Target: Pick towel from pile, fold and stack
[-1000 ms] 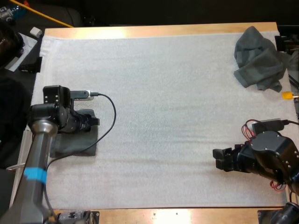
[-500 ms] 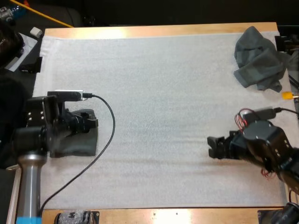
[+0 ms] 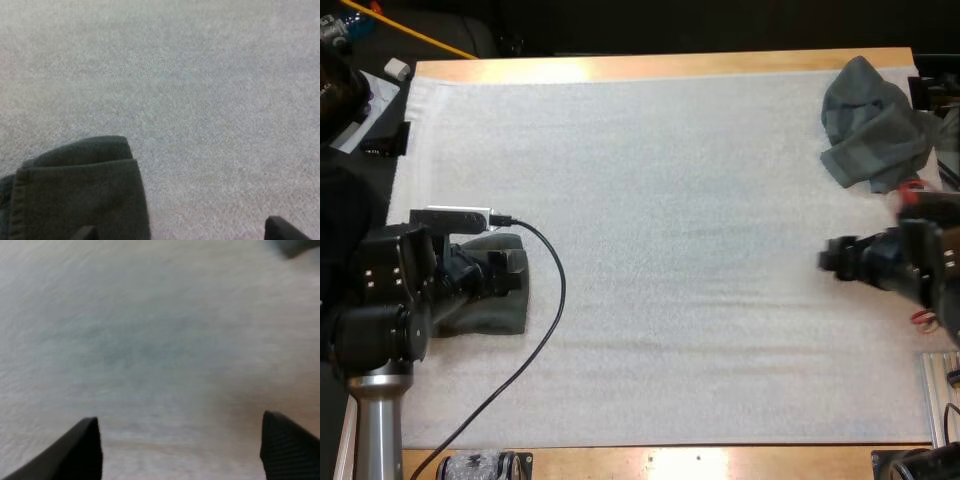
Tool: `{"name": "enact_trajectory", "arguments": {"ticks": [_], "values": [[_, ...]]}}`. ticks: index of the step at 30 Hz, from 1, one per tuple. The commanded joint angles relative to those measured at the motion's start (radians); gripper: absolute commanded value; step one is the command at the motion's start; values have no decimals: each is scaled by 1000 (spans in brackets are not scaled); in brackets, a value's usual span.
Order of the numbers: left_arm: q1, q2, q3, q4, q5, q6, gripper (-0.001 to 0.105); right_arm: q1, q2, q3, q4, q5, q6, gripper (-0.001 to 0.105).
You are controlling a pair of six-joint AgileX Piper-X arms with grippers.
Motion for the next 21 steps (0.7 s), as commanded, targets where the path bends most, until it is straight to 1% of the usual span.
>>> {"name": "enact_trajectory", "arguments": {"ticks": [1, 5, 10, 14, 16, 21], "values": [[-1, -25, -5, 12, -5, 3, 63, -145, -5, -4, 17, -15, -48, 64], [-14, -41, -5, 20, -1, 8, 63, -268, -27, -4, 51, -11, -85, 64], [-58, -63, -5, 28, -8, 19, 63, -360, -88, -4, 98, -1, -138, 65], [-77, -90, -5, 37, -24, 27, 63, -381, -146, -6, 122, 12, -174, 64], [-68, -78, -4, 26, -15, 17, 63, -368, -121, -3, 103, 7, -157, 65], [-68, -150, -5, 38, -31, 29, 63, -361, -192, -2, 123, 19, -211, 65]]}}
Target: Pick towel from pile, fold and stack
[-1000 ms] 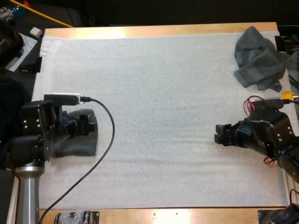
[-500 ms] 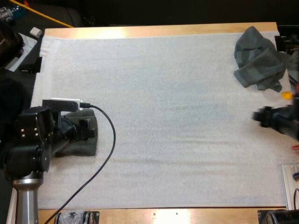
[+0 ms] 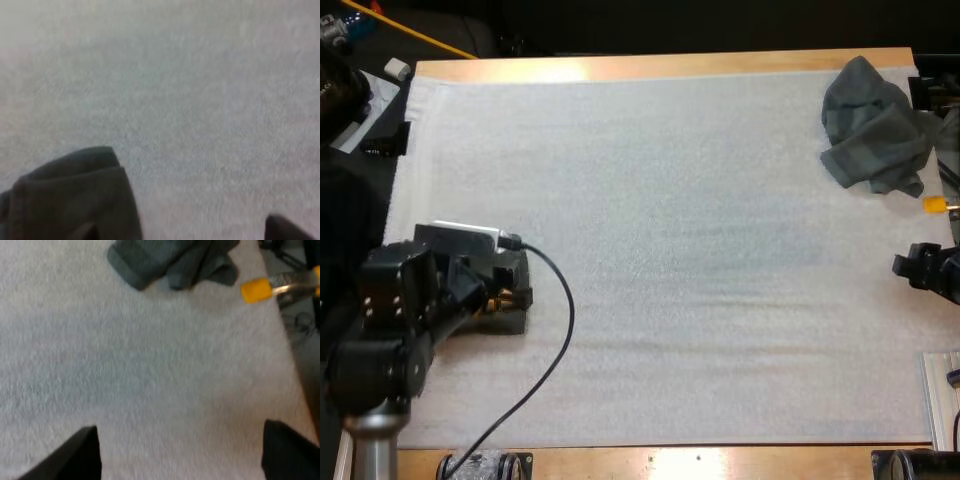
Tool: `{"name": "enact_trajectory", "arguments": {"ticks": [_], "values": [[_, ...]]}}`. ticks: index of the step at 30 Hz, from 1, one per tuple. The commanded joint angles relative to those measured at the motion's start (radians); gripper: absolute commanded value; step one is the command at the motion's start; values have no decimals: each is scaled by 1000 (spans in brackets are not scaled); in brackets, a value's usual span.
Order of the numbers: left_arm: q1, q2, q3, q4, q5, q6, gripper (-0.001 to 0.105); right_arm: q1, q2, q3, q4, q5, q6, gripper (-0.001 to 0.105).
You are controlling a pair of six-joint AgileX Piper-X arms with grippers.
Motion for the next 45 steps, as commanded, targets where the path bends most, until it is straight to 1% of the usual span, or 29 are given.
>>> {"name": "enact_trajectory", "arguments": {"ticks": [1, 7, 17, 18, 20, 24, 25, 33, 35, 40, 42, 45], "values": [[4, -60, -5, 7, -16, 8, 63, 8, -61, -5, 19, 3, -43, 65], [4, -175, -2, 16, -24, 10, 63, 22, -168, -8, 51, -1, -70, 65], [6, -413, -1, 80, -58, 45, 63, 57, -362, 0, 114, 3, -54, 65], [5, -461, -1, 101, -65, 55, 63, 62, -407, 12, 121, 4, -48, 65], [-2, -455, -4, 80, -55, 46, 63, 53, -390, 3, 109, 7, -55, 64], [-3, -549, -5, 104, -54, 49, 63, 53, -458, 1, 131, 11, -51, 64], [-2, -593, -6, 129, -52, 51, 63, 54, -496, 1, 146, 11, -52, 64], [-6, -765, -8, 266, -58, 65, 63, 52, -662, 3, 210, 10, -42, 64], [-5, -845, -9, 328, -60, 71, 63, 51, -740, 4, 237, 11, -36, 65], [-4, -913, -11, 388, -59, 71, 63, 52, -817, 7, 269, 12, -33, 65], [-3, -902, -10, 394, -57, 70, 62, 54, -823, 7, 264, 12, -35, 65], [-2, -927, -11, 448, -55, 69, 63, 55, -849, 9, 282, 15, -31, 65]]}}
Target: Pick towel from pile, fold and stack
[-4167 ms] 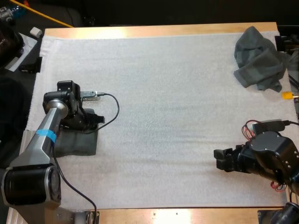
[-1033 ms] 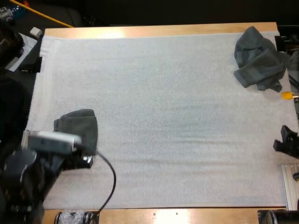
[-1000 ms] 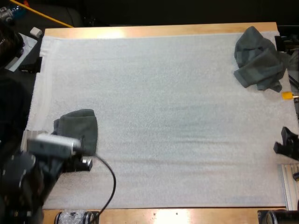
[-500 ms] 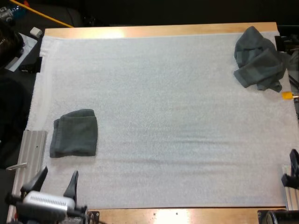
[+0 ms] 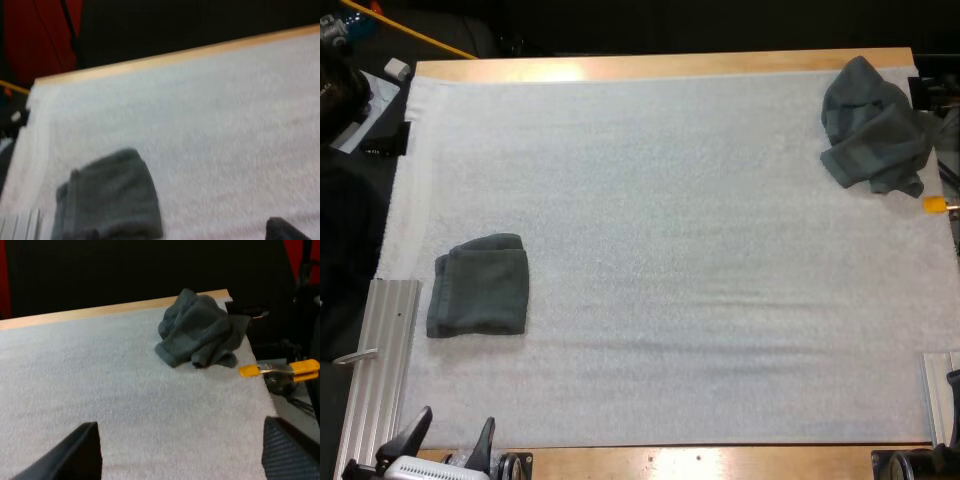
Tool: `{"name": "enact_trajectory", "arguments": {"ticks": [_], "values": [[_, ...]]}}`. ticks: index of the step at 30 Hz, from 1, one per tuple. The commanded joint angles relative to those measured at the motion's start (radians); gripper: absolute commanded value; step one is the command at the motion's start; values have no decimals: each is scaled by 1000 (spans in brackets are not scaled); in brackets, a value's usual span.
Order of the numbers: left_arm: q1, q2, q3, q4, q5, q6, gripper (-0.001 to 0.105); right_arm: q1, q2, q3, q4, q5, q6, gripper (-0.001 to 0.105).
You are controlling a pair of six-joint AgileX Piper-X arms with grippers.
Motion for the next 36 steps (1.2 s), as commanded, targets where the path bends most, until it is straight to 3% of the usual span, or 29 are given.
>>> {"name": "enact_trajectory", "arguments": {"ticks": [1, 7, 13, 20, 22, 27, 36], "values": [[-3, -146, -3, 70, -2, 1, 63, -3, -34, 0, 23, 3, 1, 65], [-1, -170, -4, 112, 8, -3, 63, -1, -44, 1, 71, 3, 2, 64], [1, -162, 2, 76, 8, 2, 62, -2, -37, 27, 38, 4, -1, 64], [0, -153, 60, -115, 8, 11, 62, 1, -42, 113, -140, 6, -5, 64], [-2, -137, 48, -109, 7, 9, 62, -2, -40, 100, -139, 3, -6, 64], [-3, -130, 76, -277, 9, 11, 62, 0, -34, 144, -281, 7, -3, 64], [0, -131, 203, -403, 5, 13, 62, 0, -35, 283, -368, 1, -2, 64]]}}
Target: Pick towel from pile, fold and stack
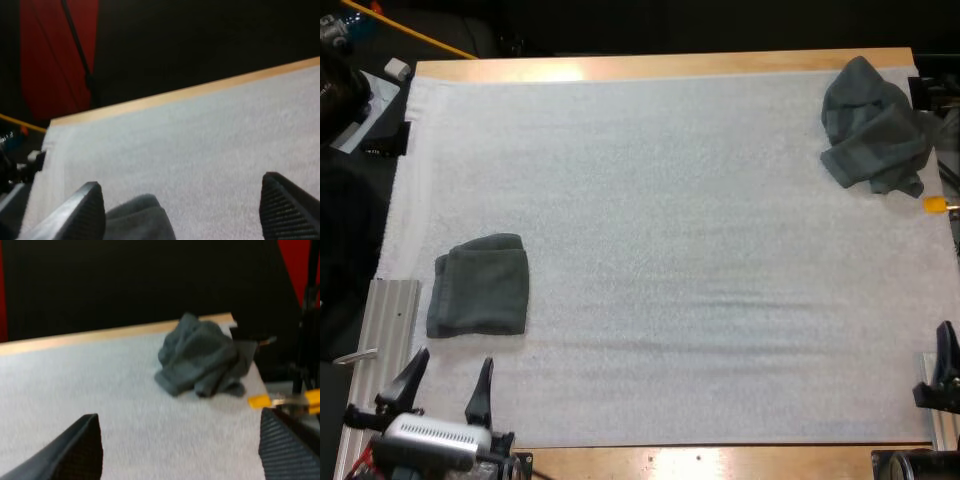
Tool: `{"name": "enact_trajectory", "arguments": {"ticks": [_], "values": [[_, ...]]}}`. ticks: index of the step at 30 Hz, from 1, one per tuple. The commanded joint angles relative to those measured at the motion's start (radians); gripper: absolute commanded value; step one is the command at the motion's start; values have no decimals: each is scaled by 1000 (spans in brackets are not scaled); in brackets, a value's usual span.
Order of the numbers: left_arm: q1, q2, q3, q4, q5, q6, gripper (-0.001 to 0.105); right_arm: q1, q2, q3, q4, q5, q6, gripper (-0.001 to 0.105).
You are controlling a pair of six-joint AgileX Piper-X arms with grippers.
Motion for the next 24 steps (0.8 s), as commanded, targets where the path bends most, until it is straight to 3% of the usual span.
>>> {"name": "enact_trajectory", "arguments": {"ticks": [1, 9, 17, 24], "values": [[-1, -130, 56, -46, -1, 0, 62, -1, -37, 49, -27, -4, 0, 64], [-2, -128, 195, -58, -2, -4, 62, -2, -31, 191, -11, -6, 5, 64], [-1, -140, 253, -59, -7, 1, 62, -1, -44, 272, 5, 7, 15, 64], [-1, -136, 260, -58, -4, -1, 62, 0, -44, 290, 22, 9, 17, 64]]}}
